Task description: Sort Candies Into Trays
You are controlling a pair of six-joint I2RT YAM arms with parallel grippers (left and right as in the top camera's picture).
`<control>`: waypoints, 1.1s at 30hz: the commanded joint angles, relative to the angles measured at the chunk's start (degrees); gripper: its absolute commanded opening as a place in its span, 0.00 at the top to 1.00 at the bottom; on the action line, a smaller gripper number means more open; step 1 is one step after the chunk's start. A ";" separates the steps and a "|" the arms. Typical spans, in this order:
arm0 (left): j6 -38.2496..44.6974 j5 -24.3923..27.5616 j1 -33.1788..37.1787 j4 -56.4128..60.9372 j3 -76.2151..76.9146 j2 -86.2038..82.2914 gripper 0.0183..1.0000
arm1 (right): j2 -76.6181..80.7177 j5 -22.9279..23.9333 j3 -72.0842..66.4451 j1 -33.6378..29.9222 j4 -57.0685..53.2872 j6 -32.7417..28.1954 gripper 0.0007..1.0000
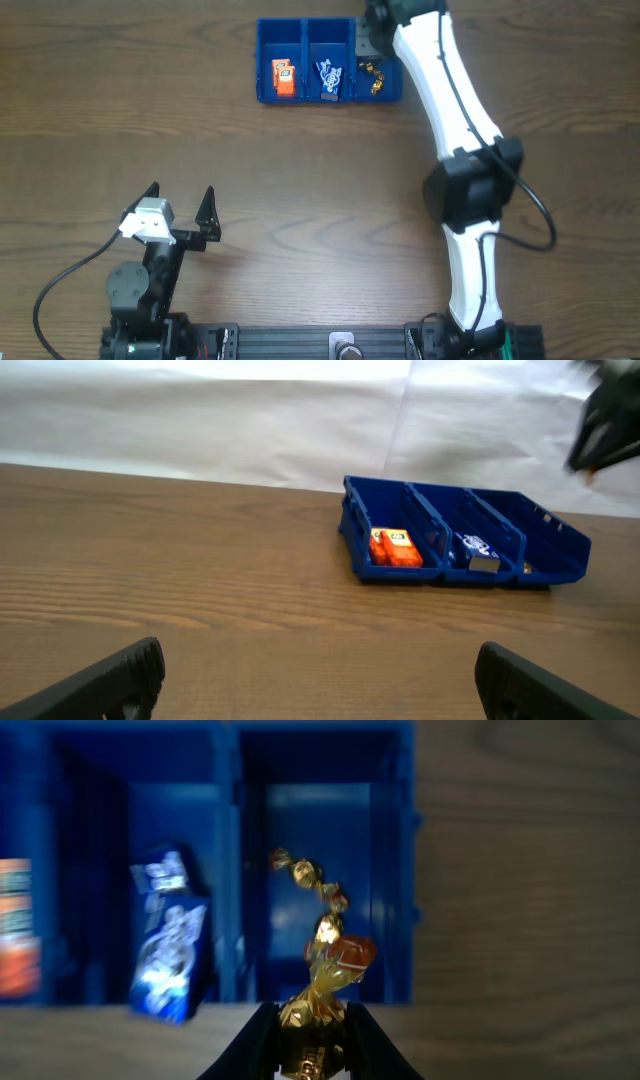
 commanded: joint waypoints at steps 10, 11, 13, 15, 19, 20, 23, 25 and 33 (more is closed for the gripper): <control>0.39 1.03 0.24 -1.77 -1.16 -0.31 0.00 | 4.33 -1.25 1.88 -1.75 4.37 -1.97 0.55; 0.39 1.03 0.24 -1.77 -1.16 -0.31 0.00 | 4.33 -1.46 1.88 -1.75 4.46 -2.01 0.46; 0.39 1.03 0.24 -1.77 -1.16 -0.31 0.00 | 4.33 -2.10 1.88 -1.75 5.03 -2.60 0.23; 0.39 1.03 0.24 -1.77 -1.16 -0.31 0.00 | 4.31 -2.23 1.88 -1.75 5.35 -3.04 0.20; 0.37 1.03 0.24 -1.77 -1.16 -0.31 0.00 | 2.99 -2.21 1.73 -2.51 4.00 -3.04 0.13; 0.37 1.03 0.24 -1.77 -1.16 -0.31 0.00 | 1.86 -1.99 1.42 -2.80 3.43 -3.34 0.07; 0.39 1.03 0.24 -1.77 -1.16 -0.31 0.00 | -2.78 0.09 1.36 -3.52 0.66 -3.69 0.00; 0.39 1.03 0.24 -1.77 -1.16 -0.31 0.00 | -6.99 2.16 1.36 -4.15 -1.60 -3.72 0.00; 0.39 1.03 0.24 -1.77 -1.16 -0.31 0.00 | -23.58 4.50 0.57 -7.61 -9.27 -7.56 0.00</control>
